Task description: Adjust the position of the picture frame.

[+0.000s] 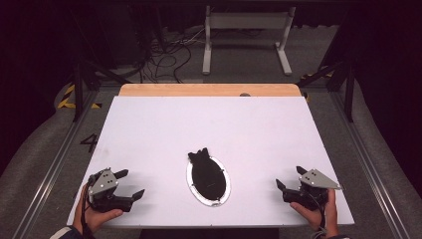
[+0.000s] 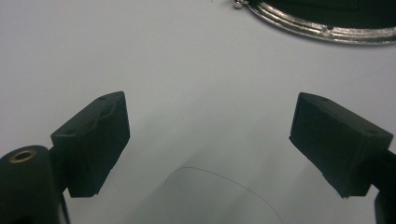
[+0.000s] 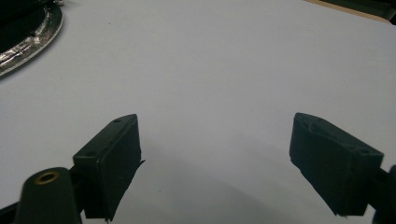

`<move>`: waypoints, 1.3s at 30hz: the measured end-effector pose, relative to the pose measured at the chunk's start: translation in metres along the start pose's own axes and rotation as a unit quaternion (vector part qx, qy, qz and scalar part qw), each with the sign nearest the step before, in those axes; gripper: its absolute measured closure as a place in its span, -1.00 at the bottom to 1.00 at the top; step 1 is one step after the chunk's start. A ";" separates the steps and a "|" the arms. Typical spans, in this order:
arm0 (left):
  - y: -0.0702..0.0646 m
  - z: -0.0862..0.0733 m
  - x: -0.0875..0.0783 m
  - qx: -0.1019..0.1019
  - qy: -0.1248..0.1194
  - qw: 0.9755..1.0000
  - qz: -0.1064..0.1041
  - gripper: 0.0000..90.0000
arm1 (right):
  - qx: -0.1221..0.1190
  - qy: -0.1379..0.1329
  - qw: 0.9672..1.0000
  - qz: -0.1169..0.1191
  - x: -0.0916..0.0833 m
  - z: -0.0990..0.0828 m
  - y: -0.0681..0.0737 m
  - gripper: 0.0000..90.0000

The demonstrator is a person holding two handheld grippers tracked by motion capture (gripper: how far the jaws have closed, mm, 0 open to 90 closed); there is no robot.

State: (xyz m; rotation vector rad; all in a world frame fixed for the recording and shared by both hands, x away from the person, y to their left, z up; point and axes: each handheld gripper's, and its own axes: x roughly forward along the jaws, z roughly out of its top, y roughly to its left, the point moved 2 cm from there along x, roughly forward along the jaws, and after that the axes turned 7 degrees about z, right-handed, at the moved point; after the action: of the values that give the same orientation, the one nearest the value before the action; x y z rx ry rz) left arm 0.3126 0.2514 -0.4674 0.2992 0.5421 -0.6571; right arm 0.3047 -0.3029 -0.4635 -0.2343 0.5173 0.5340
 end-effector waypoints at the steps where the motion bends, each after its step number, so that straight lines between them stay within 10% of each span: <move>1: 0.000 0.001 -0.001 -0.008 -0.007 1.000 -0.001 -0.69 | -0.001 0.001 1.000 0.002 0.000 0.000 0.000 -0.63; 12: -0.004 -0.002 -0.001 0.008 -0.003 1.000 -0.004 -0.52 | -0.014 0.008 0.999 0.029 0.005 0.005 0.008 -0.25; 16: -0.012 0.004 0.005 0.028 0.006 0.999 -0.025 -0.06 | -0.006 0.006 0.999 0.054 0.007 0.006 0.010 0.36; 25: -0.031 0.017 0.028 0.075 0.034 0.995 -0.059 0.69 | -0.012 0.023 0.997 0.072 0.021 0.013 0.018 0.68; 39: -0.016 0.069 0.077 0.066 0.009 0.996 -0.067 0.93 | -0.035 0.038 0.984 0.168 0.036 0.026 0.060 1.00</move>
State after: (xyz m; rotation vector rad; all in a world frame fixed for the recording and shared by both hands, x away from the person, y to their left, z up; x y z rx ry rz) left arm 0.3790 0.1720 -0.4555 0.3958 0.5410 -0.8222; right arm 0.3095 -0.2280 -0.4654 -0.2363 0.6164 0.8760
